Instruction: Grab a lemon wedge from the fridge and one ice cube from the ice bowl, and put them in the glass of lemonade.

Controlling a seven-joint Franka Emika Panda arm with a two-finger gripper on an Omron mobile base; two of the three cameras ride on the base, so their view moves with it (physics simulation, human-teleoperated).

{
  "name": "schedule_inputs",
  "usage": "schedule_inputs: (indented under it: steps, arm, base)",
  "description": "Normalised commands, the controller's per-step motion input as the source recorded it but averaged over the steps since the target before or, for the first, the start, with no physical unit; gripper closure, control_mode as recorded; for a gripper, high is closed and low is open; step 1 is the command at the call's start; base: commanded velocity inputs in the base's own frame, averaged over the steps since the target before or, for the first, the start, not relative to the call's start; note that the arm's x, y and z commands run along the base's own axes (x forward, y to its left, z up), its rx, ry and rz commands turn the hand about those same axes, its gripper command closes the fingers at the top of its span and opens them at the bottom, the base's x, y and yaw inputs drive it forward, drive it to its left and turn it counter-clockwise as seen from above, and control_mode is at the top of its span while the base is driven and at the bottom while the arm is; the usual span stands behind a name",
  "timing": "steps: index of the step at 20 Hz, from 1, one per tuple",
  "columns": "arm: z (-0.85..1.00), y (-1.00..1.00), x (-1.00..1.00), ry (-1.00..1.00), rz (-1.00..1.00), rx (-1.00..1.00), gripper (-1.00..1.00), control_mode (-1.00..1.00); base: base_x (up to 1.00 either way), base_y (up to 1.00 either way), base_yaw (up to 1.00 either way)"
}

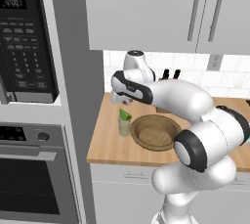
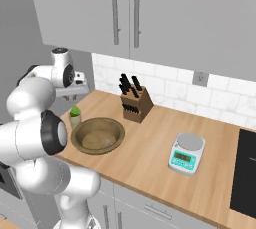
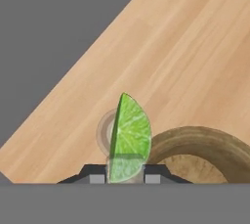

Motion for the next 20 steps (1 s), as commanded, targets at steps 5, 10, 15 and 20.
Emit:
schedule_inputs:
  steps: [5,10,15,20]
  arm:
    - [0.0,0.01,0.0,0.0,0.0,0.0,1.0,-1.0]
    - [-0.02,0.01,0.0,0.0,-0.01,0.0,1.0,-1.0]
    - [0.0,0.05,0.0,0.01,-0.02,0.0,1.0,-1.0]
    - [0.0,0.02,0.0,0.01,-0.02,0.0,1.0,-1.0]
  base:
    - [0.0,0.0,0.0]
    - [0.0,0.0,0.0]
    - [0.0,0.0,0.0]
    - [0.0,0.0,0.0]
